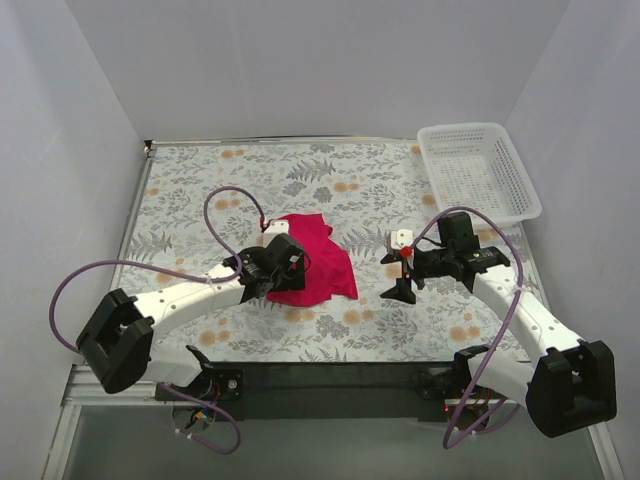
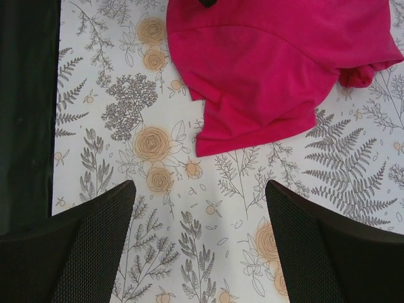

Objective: Fold and stack the t-shirts
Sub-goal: Flatten the tshirt out

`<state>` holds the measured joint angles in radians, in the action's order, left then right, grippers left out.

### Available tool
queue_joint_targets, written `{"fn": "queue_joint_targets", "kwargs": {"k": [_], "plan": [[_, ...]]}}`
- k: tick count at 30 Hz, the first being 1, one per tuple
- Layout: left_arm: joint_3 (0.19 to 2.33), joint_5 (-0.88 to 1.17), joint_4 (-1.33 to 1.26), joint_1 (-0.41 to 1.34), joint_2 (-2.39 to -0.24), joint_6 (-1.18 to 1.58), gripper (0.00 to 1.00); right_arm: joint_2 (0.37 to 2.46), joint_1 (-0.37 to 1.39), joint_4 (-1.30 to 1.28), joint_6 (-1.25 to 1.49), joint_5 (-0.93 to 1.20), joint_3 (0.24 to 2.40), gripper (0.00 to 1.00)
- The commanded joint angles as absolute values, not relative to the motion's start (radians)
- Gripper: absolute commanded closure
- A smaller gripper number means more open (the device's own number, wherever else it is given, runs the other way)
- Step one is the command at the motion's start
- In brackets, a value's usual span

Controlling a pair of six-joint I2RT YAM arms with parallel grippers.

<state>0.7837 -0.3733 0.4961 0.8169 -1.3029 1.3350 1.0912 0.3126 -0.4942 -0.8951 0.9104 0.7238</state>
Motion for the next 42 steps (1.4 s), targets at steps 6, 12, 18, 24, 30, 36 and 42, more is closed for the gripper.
{"fn": "queue_joint_targets", "kwargs": {"k": [6,12,18,24,30,36,42], "plan": [[0.856,-0.379,0.509,0.811,-1.358,1.282,0.54,1.065,0.259,-0.451,-0.902,0.974,0.709,0.24],[0.827,-0.299,0.465,0.813,-1.278,1.223,1.0,1.057,0.213,-0.451,-0.9,0.994,0.699,0.24],[0.879,-0.261,0.457,0.811,-1.145,1.158,1.0,1.057,0.184,-0.449,-0.894,1.003,0.695,0.24],[1.032,-0.287,0.486,0.811,-1.011,1.076,1.0,1.074,0.183,-0.433,-0.853,1.012,0.698,0.23],[1.207,-0.318,0.541,0.81,-1.025,1.02,1.0,1.109,0.201,-0.353,-0.743,1.048,0.707,0.23],[1.341,-0.302,0.58,0.81,-1.083,1.0,1.0,1.255,0.36,-0.336,-0.655,0.957,0.831,0.24],[1.419,-0.278,0.578,0.81,-1.091,1.035,1.0,1.35,0.425,-0.282,-0.453,0.986,1.014,0.23]]}}
